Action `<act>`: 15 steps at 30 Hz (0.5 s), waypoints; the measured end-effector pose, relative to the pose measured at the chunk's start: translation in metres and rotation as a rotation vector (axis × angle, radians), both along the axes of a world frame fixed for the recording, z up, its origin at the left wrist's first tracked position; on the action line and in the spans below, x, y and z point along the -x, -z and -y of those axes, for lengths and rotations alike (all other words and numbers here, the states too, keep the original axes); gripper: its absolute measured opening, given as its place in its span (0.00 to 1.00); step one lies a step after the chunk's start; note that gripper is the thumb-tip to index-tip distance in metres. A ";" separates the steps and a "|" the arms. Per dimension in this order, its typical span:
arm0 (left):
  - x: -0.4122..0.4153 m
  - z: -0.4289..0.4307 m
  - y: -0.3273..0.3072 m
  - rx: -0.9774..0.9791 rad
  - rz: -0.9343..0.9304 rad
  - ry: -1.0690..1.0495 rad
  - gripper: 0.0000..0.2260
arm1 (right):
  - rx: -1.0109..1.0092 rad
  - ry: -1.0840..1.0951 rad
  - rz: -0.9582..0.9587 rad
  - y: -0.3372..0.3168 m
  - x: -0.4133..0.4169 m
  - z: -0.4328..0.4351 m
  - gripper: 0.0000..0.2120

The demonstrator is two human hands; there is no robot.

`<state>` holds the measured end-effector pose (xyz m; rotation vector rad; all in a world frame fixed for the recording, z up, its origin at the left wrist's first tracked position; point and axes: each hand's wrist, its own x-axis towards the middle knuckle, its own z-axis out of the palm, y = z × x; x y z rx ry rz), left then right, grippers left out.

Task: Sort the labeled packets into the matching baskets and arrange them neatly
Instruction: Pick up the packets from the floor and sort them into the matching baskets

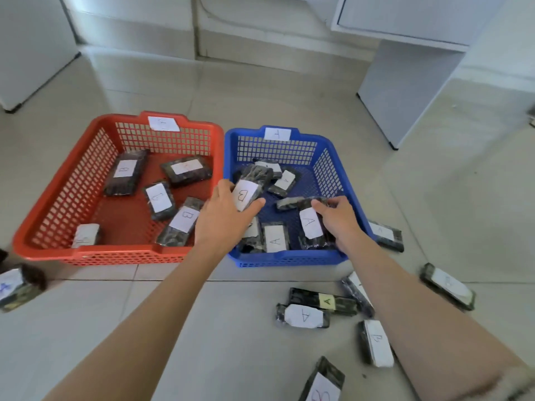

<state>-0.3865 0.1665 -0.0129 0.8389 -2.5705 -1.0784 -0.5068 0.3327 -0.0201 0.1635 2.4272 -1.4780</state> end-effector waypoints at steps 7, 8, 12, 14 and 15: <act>-0.023 0.005 0.011 0.044 -0.033 0.016 0.29 | 0.036 -0.028 0.142 0.013 -0.014 0.003 0.18; -0.026 0.006 0.011 0.056 -0.034 0.022 0.29 | 0.029 -0.037 0.143 0.014 -0.015 0.003 0.18; -0.032 0.006 0.013 0.108 -0.034 0.043 0.28 | -0.035 -0.116 0.142 0.013 -0.012 0.004 0.18; -0.032 0.005 0.013 0.123 -0.040 0.021 0.29 | -0.075 -0.138 0.140 0.014 -0.012 0.005 0.19; -0.032 0.004 0.014 0.132 -0.040 0.009 0.29 | -0.093 -0.139 0.129 0.014 -0.013 0.006 0.18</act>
